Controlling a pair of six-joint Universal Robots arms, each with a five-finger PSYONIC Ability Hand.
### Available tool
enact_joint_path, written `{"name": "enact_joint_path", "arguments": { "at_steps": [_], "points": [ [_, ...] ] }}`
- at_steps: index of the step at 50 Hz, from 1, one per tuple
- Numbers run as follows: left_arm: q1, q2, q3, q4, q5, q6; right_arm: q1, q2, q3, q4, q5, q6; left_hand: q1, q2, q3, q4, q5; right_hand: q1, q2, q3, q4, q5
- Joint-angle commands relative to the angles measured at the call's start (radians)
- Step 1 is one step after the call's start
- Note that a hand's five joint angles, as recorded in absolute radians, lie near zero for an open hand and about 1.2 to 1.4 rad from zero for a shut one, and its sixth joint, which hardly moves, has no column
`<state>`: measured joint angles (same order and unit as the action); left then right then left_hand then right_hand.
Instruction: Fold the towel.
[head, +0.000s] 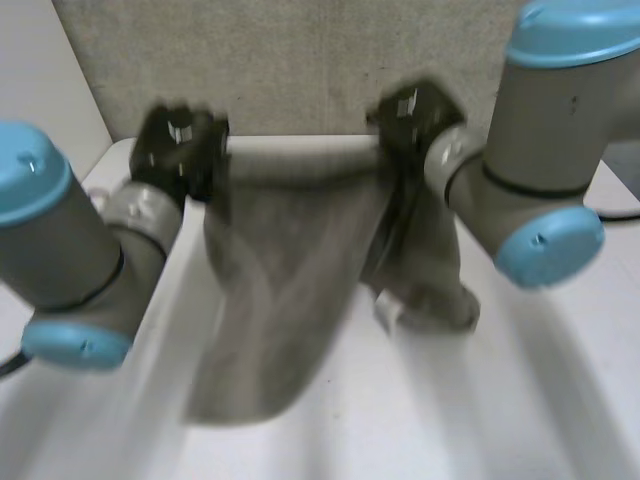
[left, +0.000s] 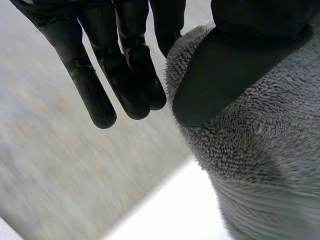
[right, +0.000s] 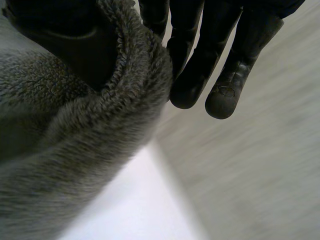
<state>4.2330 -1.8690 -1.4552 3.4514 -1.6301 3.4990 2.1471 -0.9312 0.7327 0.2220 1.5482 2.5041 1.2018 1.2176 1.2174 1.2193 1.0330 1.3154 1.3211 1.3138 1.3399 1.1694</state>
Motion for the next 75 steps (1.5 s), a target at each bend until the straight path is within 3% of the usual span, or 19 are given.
{"name": "enact_joint_path", "arguments": {
  "at_steps": [1, 7, 9, 10, 12, 18, 22, 23, 24, 26, 27, 29, 30, 32, 37, 48, 59, 67, 75],
  "points": [
    [-0.001, 0.028, 0.188, 0.153, -0.089, -0.213, -0.052, -0.041, -0.056, -0.410, -0.089, -0.002, 0.194, 0.179, 0.179, 0.177, 0.189, 0.081, 0.075, 0.083, 0.056, 0.052],
    [-0.004, 0.088, 0.094, 0.114, -0.122, -0.282, -0.059, -0.061, 0.008, -0.365, -0.211, -0.002, 0.194, 0.179, 0.179, 0.177, 0.189, 0.081, 0.075, 0.083, 0.056, 0.052],
    [-0.005, 0.103, 0.040, 0.111, -0.120, -0.281, -0.064, -0.054, 0.037, -0.221, -0.270, -0.007, 0.194, 0.179, 0.179, 0.177, 0.189, 0.081, 0.075, 0.083, 0.056, 0.052],
    [-0.005, 0.103, 0.039, 0.111, -0.120, -0.281, -0.064, -0.054, 0.037, -0.220, -0.270, -0.007, 0.194, 0.179, 0.179, 0.177, 0.189, 0.081, 0.075, 0.083, 0.056, 0.052],
    [-0.005, 0.123, -0.064, 0.109, -0.119, -0.281, -0.066, -0.020, 0.039, -0.037, -0.293, -0.013, 0.194, 0.179, 0.179, 0.177, 0.189, 0.081, 0.075, 0.083, 0.056, 0.052],
    [-0.007, 0.126, -0.267, 0.107, -0.094, -0.279, -0.067, 0.080, 0.057, 0.262, -0.292, -0.036, 0.194, 0.179, 0.179, 0.177, 0.189, 0.081, 0.075, 0.083, 0.056, 0.052],
    [-0.010, 0.114, -0.356, 0.111, -0.066, -0.270, -0.069, 0.135, 0.079, 0.342, -0.292, -0.056, 0.194, 0.179, 0.179, 0.177, 0.189, 0.081, 0.075, 0.083, 0.056, 0.052],
    [-0.013, 0.107, -0.385, 0.112, -0.056, -0.261, -0.073, 0.155, 0.089, 0.358, -0.287, -0.060, 0.194, 0.179, 0.179, 0.177, 0.189, -0.031, -0.037, -0.030, -0.056, -0.060],
    [-0.018, 0.096, -0.408, 0.114, -0.047, -0.250, -0.073, 0.155, 0.090, 0.358, -0.287, -0.060, 0.194, 0.179, 0.179, 0.177, 0.189, -0.033, -0.038, -0.031, -0.057, -0.061],
    [-0.019, 0.082, -0.421, 0.117, -0.043, -0.235, -0.084, 0.175, 0.100, 0.358, -0.289, -0.044, 0.194, 0.179, 0.179, 0.177, 0.189, -0.544, -0.550, -0.542, -0.568, -0.572],
    [-0.019, 0.077, -0.425, 0.115, -0.043, -0.221, -0.084, 0.175, 0.100, 0.358, -0.289, -0.044, 0.194, 0.179, 0.179, 0.177, 0.189, -0.546, -0.552, -0.545, -0.571, -0.575],
    [-0.021, 0.076, -0.427, 0.115, -0.043, -0.206, -0.096, 0.172, 0.112, 0.332, -0.287, 0.017, 0.194, 0.179, 0.179, 0.177, 0.189, -0.856, -0.862, -0.854, -0.881, -0.885],
    [-0.021, 0.076, -0.427, 0.115, -0.043, -0.206, -0.096, 0.172, 0.113, 0.332, -0.287, 0.018, 0.194, 0.179, 0.179, 0.177, 0.189, -0.858, -0.863, -0.856, -0.882, -0.886],
    [-0.018, 0.080, -0.421, 0.115, -0.042, -0.190, -0.104, 0.147, 0.149, 0.256, -0.287, 0.141, 0.194, 0.179, 0.179, 0.177, 0.189, -0.998, -1.004, -0.997, -1.023, -1.027],
    [-0.016, 0.096, -0.409, 0.115, -0.042, -0.192, -0.125, 0.056, 0.267, 0.119, -0.287, 0.319, 0.194, 0.179, 0.179, 0.177, 0.189, -0.996, -1.001, -0.994, -1.020, -1.024],
    [-0.028, 0.232, -0.347, 0.112, -0.043, -0.190, -0.158, -0.125, 0.583, -0.053, -0.292, 0.522, 0.194, 0.179, 0.179, 0.177, 0.189, -0.949, -0.954, -0.947, -0.973, -0.977],
    [-0.091, 0.323, -0.269, 0.101, -0.047, -0.189, -0.145, -0.161, 0.697, -0.082, -0.303, 0.716, 0.194, 0.179, 0.179, 0.177, 0.189, -0.816, -0.822, -0.815, -0.841, -0.845],
    [-0.099, 0.347, -0.211, 0.095, -0.045, -0.186, -0.158, -0.190, 0.725, -0.084, -0.304, 0.720, 0.194, 0.179, 0.179, 0.177, 0.189, -0.816, -0.822, -0.815, -0.841, -0.845],
    [-0.090, 0.347, -0.165, 0.052, -0.048, -0.189, -0.216, -0.333, 0.827, -0.122, -0.290, 0.619, 0.194, 0.179, 0.179, 0.177, 0.189, -0.643, -0.649, -0.642, -0.668, -0.672]
  ]
}}
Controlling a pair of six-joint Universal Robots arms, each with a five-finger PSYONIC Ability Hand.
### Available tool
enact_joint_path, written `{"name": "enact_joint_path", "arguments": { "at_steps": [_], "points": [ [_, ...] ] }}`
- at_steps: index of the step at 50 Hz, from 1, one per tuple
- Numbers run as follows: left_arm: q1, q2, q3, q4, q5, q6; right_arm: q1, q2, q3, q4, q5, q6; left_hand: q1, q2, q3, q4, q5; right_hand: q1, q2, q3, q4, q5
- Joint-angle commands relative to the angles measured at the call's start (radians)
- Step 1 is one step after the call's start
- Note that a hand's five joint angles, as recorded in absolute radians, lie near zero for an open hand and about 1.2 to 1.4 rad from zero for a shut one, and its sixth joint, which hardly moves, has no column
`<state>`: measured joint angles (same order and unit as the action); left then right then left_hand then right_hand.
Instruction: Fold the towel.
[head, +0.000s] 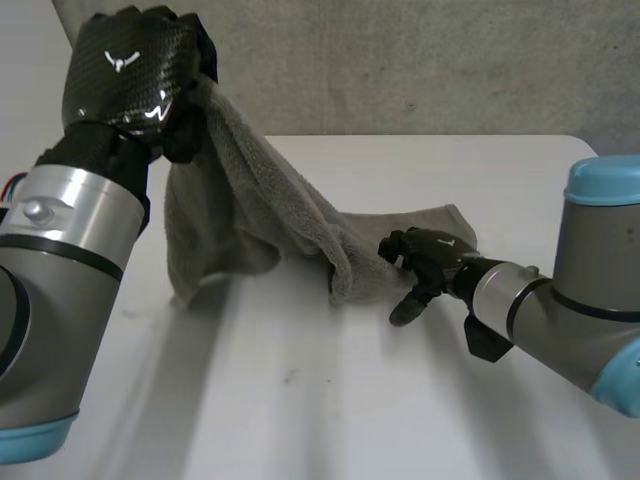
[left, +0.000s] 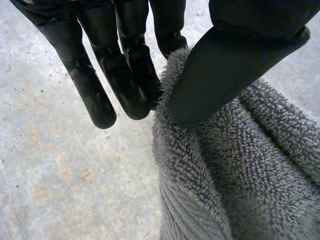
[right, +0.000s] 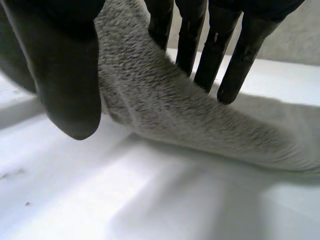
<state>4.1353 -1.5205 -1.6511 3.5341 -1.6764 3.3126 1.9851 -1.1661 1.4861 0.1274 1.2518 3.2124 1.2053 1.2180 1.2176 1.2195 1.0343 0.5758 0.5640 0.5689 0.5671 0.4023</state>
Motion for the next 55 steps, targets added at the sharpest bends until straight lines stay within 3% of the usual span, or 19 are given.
{"name": "enact_joint_path", "arguments": {
  "at_steps": [1, 5, 7, 8, 10, 21, 27, 29, 30, 31, 32, 33, 35, 40, 42, 48, 55],
  "points": [
    [0.008, -0.001, 0.031, -0.032, -0.003, -0.004, -0.086, -0.118, 0.101, -0.037, 0.000, -0.141, 0.191, 0.178, 0.179, 0.177, 0.187, 0.093, 0.105, 0.100, 0.102, 0.092],
    [0.003, 0.005, 0.030, -0.032, -0.005, -0.004, -0.126, -0.138, 0.143, -0.037, -0.006, -0.227, 0.191, 0.178, 0.179, 0.177, 0.187, -0.006, 0.005, 0.000, 0.002, -0.007],
    [-0.001, 0.010, 0.031, -0.032, -0.005, -0.004, -0.131, -0.124, 0.151, -0.037, -0.006, -0.261, 0.191, 0.178, 0.179, 0.177, 0.187, -0.229, -0.217, -0.222, -0.220, -0.230],
    [-0.003, 0.016, 0.031, -0.032, -0.005, -0.005, -0.131, -0.124, 0.151, -0.037, -0.006, -0.261, 0.191, 0.178, 0.179, 0.177, 0.187, -0.230, -0.218, -0.223, -0.221, -0.231],
    [-0.004, 0.022, 0.031, -0.032, -0.005, -0.007, -0.124, -0.051, 0.141, -0.054, -0.006, -0.261, 0.191, 0.178, 0.179, 0.177, 0.187, -0.338, -0.326, -0.331, -0.329, -0.339],
    [-0.004, 0.033, 0.039, -0.030, -0.011, -0.011, -0.114, 0.164, 0.040, -0.250, 0.047, -0.166, 0.191, 0.178, 0.179, 0.177, 0.187, -0.235, -0.224, -0.229, -0.227, -0.236],
    [-0.004, 0.033, 0.043, -0.030, -0.011, -0.011, -0.098, 0.204, -0.009, -0.318, 0.100, -0.132, 0.191, 0.178, 0.179, 0.177, 0.187, 0.049, 0.061, 0.056, 0.058, 0.048],
    [-0.004, 0.033, 0.047, -0.030, -0.011, -0.011, -0.088, 0.209, -0.018, -0.337, 0.103, -0.129, 0.191, 0.178, 0.179, 0.177, 0.187, 0.359, 0.371, 0.366, 0.368, 0.358],
    [-0.004, 0.031, 0.048, -0.030, -0.011, -0.011, -0.088, 0.209, -0.018, -0.338, 0.103, -0.129, 0.191, 0.178, 0.179, 0.177, 0.187, 0.361, 0.372, 0.367, 0.369, 0.360],
    [-0.004, 0.031, 0.048, -0.030, -0.011, -0.011, -0.083, 0.209, -0.018, -0.345, 0.101, -0.129, 0.191, 0.178, 0.179, 0.177, 0.187, 0.640, 0.651, 0.646, 0.648, 0.639],
    [-0.004, 0.031, 0.051, -0.030, -0.011, -0.011, -0.083, 0.209, -0.018, -0.345, 0.101, -0.129, 0.191, 0.178, 0.179, 0.177, 0.187, 0.642, 0.654, 0.649, 0.651, 0.641],
    [-0.004, 0.033, 0.053, -0.030, -0.013, -0.011, -0.081, 0.207, -0.015, -0.348, 0.101, -0.131, 0.191, 0.178, 0.179, 0.177, 0.187, 0.819, 0.830, 0.826, 0.827, 0.818],
    [-0.004, 0.031, 0.054, -0.030, -0.013, -0.011, -0.083, 0.206, -0.015, -0.344, 0.101, -0.134, 0.191, 0.178, 0.179, 0.177, 0.187, 0.820, 0.832, 0.827, 0.829, 0.819],
    [-0.001, 0.031, 0.059, -0.030, -0.013, -0.013, -0.094, 0.148, -0.001, -0.312, 0.095, -0.140, 0.191, 0.178, 0.179, 0.177, 0.187, 0.820, 0.832, 0.827, 0.829, 0.819],
    [0.000, 0.031, 0.060, -0.030, -0.013, -0.011, -0.095, 0.032, 0.012, -0.241, 0.066, -0.141, 0.191, 0.178, 0.179, 0.177, 0.187, 0.820, 0.832, 0.827, 0.829, 0.819],
    [-0.001, 0.043, 0.068, -0.034, -0.013, -0.011, -0.135, -0.103, -0.006, -0.117, -0.008, -0.146, 0.191, 0.178, 0.179, 0.177, 0.187, 0.820, 0.832, 0.827, 0.829, 0.819],
    [-0.003, 0.066, 0.063, -0.035, -0.013, -0.013, -0.230, -0.308, -0.174, 0.075, -0.097, -0.157, 0.191, 0.178, 0.179, 0.177, 0.187, 0.820, 0.832, 0.827, 0.829, 0.819]
  ]
}}
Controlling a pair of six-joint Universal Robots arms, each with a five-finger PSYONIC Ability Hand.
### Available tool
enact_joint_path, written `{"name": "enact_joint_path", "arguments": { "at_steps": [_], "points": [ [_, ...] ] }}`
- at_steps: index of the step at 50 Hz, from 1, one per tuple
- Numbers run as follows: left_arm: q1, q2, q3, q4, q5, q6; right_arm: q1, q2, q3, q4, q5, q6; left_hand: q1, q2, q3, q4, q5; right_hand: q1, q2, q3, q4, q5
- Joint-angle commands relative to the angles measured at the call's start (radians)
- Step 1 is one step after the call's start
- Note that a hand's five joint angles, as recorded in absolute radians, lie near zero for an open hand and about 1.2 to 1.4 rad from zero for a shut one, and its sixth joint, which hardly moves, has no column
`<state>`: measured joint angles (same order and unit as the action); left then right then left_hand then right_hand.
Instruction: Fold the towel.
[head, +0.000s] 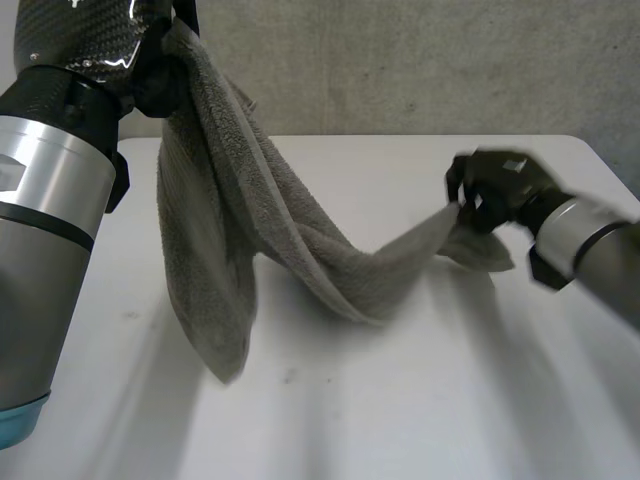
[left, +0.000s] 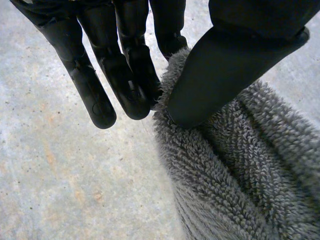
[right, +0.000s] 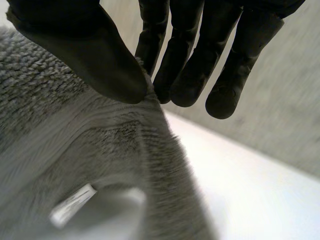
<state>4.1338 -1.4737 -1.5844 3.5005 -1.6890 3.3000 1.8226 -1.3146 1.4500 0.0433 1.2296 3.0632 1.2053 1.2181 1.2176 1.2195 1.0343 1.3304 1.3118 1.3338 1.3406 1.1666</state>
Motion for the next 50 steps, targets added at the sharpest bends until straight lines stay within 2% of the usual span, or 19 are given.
{"name": "enact_joint_path", "arguments": {
  "at_steps": [1, 7, 12, 13, 15, 16, 17, 18, 19, 20, 22, 25, 29, 31, 33, 36, 39, 48, 50],
  "points": [
    [-0.001, 0.019, -0.003, -0.001, 0.000, 0.000, -0.078, -0.155, -0.189, 0.205, -0.088, -0.009, 0.191, 0.178, 0.179, 0.177, 0.187, 0.066, 0.084, 0.062, 0.056, 0.055],
    [0.002, 0.015, -0.008, 0.000, 0.000, 0.000, -0.082, -0.020, -0.338, 0.319, -0.097, -0.015, 0.191, 0.178, 0.179, 0.177, 0.187, 0.066, 0.084, 0.062, 0.056, 0.055],
    [0.011, 0.004, -0.014, 0.002, 0.002, 0.000, -0.053, 0.260, -0.552, 0.489, -0.070, -0.144, 0.191, 0.178, 0.179, 0.177, 0.187, 0.066, 0.084, 0.062, 0.056, 0.055],
    [0.014, 0.000, -0.019, 0.000, 0.002, 0.000, -0.052, 0.261, -0.553, 0.489, -0.070, -0.144, 0.191, 0.178, 0.179, 0.177, 0.187, 0.066, 0.084, 0.062, 0.056, 0.055],
    [0.014, -0.011, -0.022, 0.002, 0.002, 0.000, -0.020, 0.416, -0.676, 0.547, 0.002, -0.223, 0.191, 0.178, 0.179, 0.177, 0.187, 0.066, 0.084, 0.062, 0.056, 0.055],
    [0.014, -0.034, -0.023, 0.002, 0.002, 0.000, -0.020, 0.417, -0.677, 0.547, 0.002, -0.224, 0.191, 0.178, 0.179, 0.177, 0.187, 0.066, 0.084, 0.062, 0.056, 0.055],
    [0.014, -0.034, -0.023, 0.002, 0.002, 0.000, -0.002, 0.490, -0.736, 0.563, 0.057, -0.251, 0.191, 0.178, 0.179, 0.177, 0.187, -0.200, -0.182, -0.204, -0.211, -0.211],
    [0.014, -0.065, -0.025, 0.002, 0.002, 0.000, -0.002, 0.491, -0.737, 0.563, 0.057, -0.251, 0.191, 0.178, 0.179, 0.177, 0.187, -0.203, -0.185, -0.207, -0.213, -0.214],
    [0.014, -0.092, -0.026, 0.002, 0.002, 0.000, 0.018, 0.555, -0.790, 0.567, 0.118, -0.271, 0.191, 0.178, 0.179, 0.177, 0.187, -0.782, -0.763, -0.785, -0.792, -0.792],
    [0.014, -0.093, -0.026, 0.002, 0.002, 0.000, 0.024, 0.602, -0.833, 0.570, 0.177, -0.277, 0.191, 0.178, 0.179, 0.177, 0.187, -1.156, -1.137, -1.159, -1.166, -1.167],
    [0.013, -0.144, -0.025, 0.002, 0.002, 0.000, 0.026, 0.618, -0.856, 0.567, 0.227, -0.271, 0.191, 0.178, 0.179, 0.177, 0.187, -1.156, -1.137, -1.159, -1.166, -1.167],
    [0.014, -0.190, -0.017, 0.002, 0.002, 0.000, 0.037, 0.606, -0.847, 0.546, 0.269, -0.261, 0.191, 0.178, 0.179, 0.177, 0.187, -1.156, -1.137, -1.159, -1.166, -1.167],
    [0.016, -0.215, -0.011, 0.003, 0.002, 0.001, 0.035, 0.459, -0.688, 0.511, 0.216, -0.241, 0.191, 0.178, 0.179, 0.177, 0.187, -1.156, -1.137, -1.159, -1.166, -1.167],
    [0.019, -0.223, -0.008, 0.005, 0.002, 0.001, 0.035, 0.459, -0.688, 0.511, 0.215, -0.241, 0.191, 0.178, 0.179, 0.177, 0.187, -1.156, -1.137, -1.159, -1.166, -1.167],
    [0.032, -0.231, 0.000, 0.006, 0.003, 0.001, 0.035, 0.315, -0.482, 0.430, 0.160, -0.241, 0.191, 0.178, 0.179, 0.177, 0.187, -1.062, -1.043, -1.065, -1.072, -1.072],
    [0.039, -0.232, 0.000, 0.006, 0.003, 0.001, 0.035, 0.259, -0.387, 0.392, 0.140, -0.241, 0.191, 0.178, 0.179, 0.177, 0.187, -0.943, -0.924, -0.946, -0.953, -0.954],
    [0.049, -0.238, 0.001, 0.008, 0.005, 0.001, 0.035, 0.151, -0.158, 0.298, 0.091, -0.241, 0.191, 0.178, 0.179, 0.177, 0.187, -0.814, -0.795, -0.817, -0.824, -0.825],
    [0.060, -0.250, 0.001, 0.009, 0.005, 0.003, 0.038, 0.124, 0.136, 0.087, 0.057, -0.228, 0.191, 0.178, 0.179, 0.177, 0.187, -0.843, -0.825, -0.847, -0.853, -0.854],
    [0.060, -0.252, 0.001, 0.009, 0.005, 0.003, 0.046, 0.135, 0.206, -0.038, 0.056, -0.196, 0.191, 0.178, 0.179, 0.177, 0.187, -0.840, -0.822, -0.844, -0.850, -0.851]
  ]
}}
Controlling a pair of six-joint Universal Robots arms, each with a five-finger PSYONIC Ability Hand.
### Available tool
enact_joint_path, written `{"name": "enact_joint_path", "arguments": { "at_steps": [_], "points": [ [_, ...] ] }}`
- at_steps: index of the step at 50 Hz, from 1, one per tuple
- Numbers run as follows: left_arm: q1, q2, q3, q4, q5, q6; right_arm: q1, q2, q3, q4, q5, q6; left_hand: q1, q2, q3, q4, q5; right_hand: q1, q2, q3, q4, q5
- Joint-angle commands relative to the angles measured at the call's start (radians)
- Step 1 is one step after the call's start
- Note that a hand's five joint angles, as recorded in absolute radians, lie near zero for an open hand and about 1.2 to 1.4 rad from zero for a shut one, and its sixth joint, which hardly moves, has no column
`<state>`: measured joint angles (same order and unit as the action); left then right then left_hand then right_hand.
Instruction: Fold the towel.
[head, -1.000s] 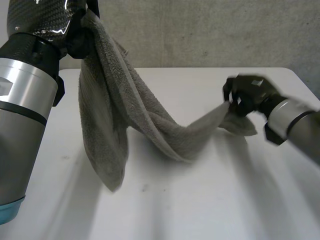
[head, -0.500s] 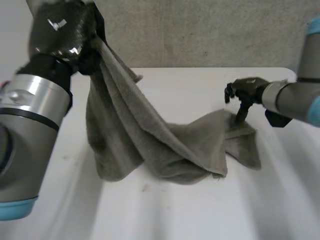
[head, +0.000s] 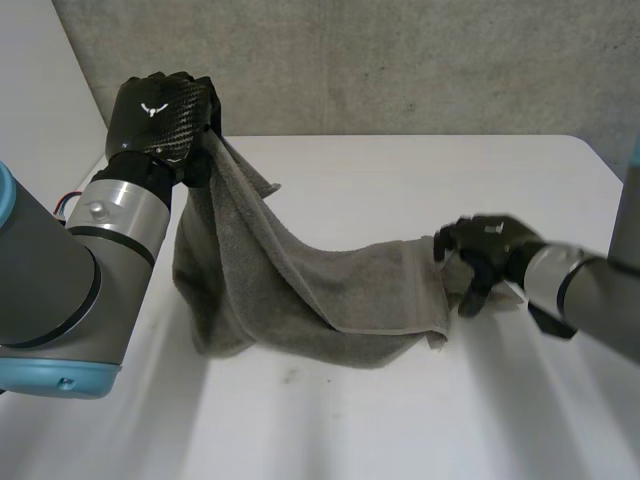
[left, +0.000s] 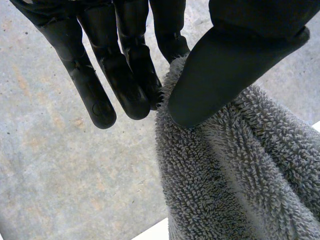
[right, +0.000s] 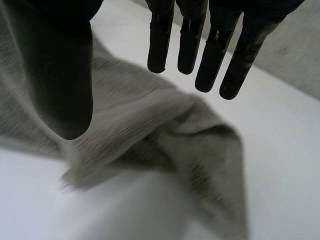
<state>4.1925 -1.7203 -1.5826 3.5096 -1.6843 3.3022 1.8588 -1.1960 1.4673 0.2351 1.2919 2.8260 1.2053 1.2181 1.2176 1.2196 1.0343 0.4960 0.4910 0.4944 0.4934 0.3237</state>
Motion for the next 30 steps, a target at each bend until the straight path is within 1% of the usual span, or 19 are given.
{"name": "enact_joint_path", "arguments": {
  "at_steps": [1, 3, 13, 18, 19, 20, 21, 22, 23, 24, 25, 26, 28, 29, 30],
  "points": [
    [0.001, -0.007, 0.000, 0.000, 0.000, 0.001, 0.010, 0.016, 0.189, -0.230, -0.006, 0.041, 0.191, 0.178, 0.179, 0.177, 0.187, -0.006, -0.001, -0.004, -0.003, -0.008],
    [0.003, -0.007, 0.000, 0.000, -0.002, 0.001, 0.029, 0.045, 0.226, -0.333, -0.008, 0.075, 0.191, 0.178, 0.179, 0.177, 0.187, -0.003, 0.002, -0.001, 0.000, -0.005],
    [0.003, -0.007, -0.002, 0.000, -0.003, 0.001, 0.071, 0.147, 0.242, -0.468, -0.002, 0.079, 0.191, 0.178, 0.179, 0.177, 0.187, 0.012, 0.017, 0.013, 0.014, 0.009],
    [0.003, -0.007, -0.002, 0.000, -0.003, 0.000, 0.077, 0.174, 0.243, -0.548, 0.020, 0.072, 0.191, 0.178, 0.179, 0.177, 0.187, 0.117, 0.122, 0.119, 0.120, 0.115],
    [0.003, -0.007, -0.002, 0.000, -0.003, 0.001, 0.083, 0.186, 0.240, -0.568, 0.036, 0.069, 0.191, 0.178, 0.179, 0.177, 0.187, 0.219, 0.224, 0.221, 0.222, 0.217],
    [0.003, -0.007, -0.002, 0.000, -0.003, 0.001, 0.083, 0.187, 0.240, -0.568, 0.037, 0.069, 0.191, 0.178, 0.179, 0.177, 0.187, 0.220, 0.225, 0.222, 0.223, 0.218],
    [0.003, -0.007, -0.002, 0.000, -0.003, 0.001, 0.088, 0.193, 0.237, -0.589, 0.062, 0.064, 0.191, 0.178, 0.179, 0.177, 0.187, 0.366, 0.370, 0.367, 0.368, 0.363],
    [0.003, -0.007, -0.002, 0.000, -0.003, 0.001, 0.086, 0.194, 0.234, -0.611, 0.096, 0.064, 0.191, 0.178, 0.179, 0.177, 0.187, 0.617, 0.622, 0.619, 0.620, 0.615],
    [0.003, -0.007, -0.002, 0.000, -0.003, 0.001, 0.086, 0.194, 0.234, -0.611, 0.096, 0.064, 0.191, 0.178, 0.179, 0.177, 0.187, 0.619, 0.624, 0.621, 0.622, 0.617],
    [0.003, -0.007, -0.004, 0.000, -0.003, 0.001, 0.085, 0.182, 0.234, -0.632, 0.131, 0.066, 0.191, 0.178, 0.179, 0.177, 0.187, 0.881, 0.886, 0.883, 0.884, 0.879],
    [0.003, -0.007, -0.004, 0.000, -0.003, 0.001, 0.077, 0.162, 0.235, -0.646, 0.162, 0.064, 0.191, 0.178, 0.179, 0.177, 0.187, 0.900, 0.905, 0.902, 0.903, 0.898],
    [0.003, -0.007, -0.002, 0.000, -0.003, 0.001, 0.077, 0.162, 0.235, -0.646, 0.162, 0.064, 0.191, 0.178, 0.179, 0.177, 0.187, 0.900, 0.905, 0.902, 0.903, 0.898],
    [0.003, -0.007, -0.002, 0.000, -0.003, 0.001, 0.077, 0.068, 0.234, -0.642, 0.182, 0.069, 0.191, 0.178, 0.179, 0.177, 0.187, 0.900, 0.905, 0.902, 0.903, 0.898],
    [0.003, -0.005, -0.002, -0.001, -0.003, 0.001, 0.077, 0.067, 0.234, -0.642, 0.182, 0.069, 0.191, 0.178, 0.179, 0.177, 0.187, 0.900, 0.905, 0.902, 0.903, 0.898],
    [0.005, -0.002, -0.002, -0.003, -0.003, 0.001, 0.077, -0.003, 0.234, -0.637, 0.179, 0.073, 0.191, 0.178, 0.179, 0.177, 0.187, 0.900, 0.905, 0.902, 0.903, 0.898]
  ]
}}
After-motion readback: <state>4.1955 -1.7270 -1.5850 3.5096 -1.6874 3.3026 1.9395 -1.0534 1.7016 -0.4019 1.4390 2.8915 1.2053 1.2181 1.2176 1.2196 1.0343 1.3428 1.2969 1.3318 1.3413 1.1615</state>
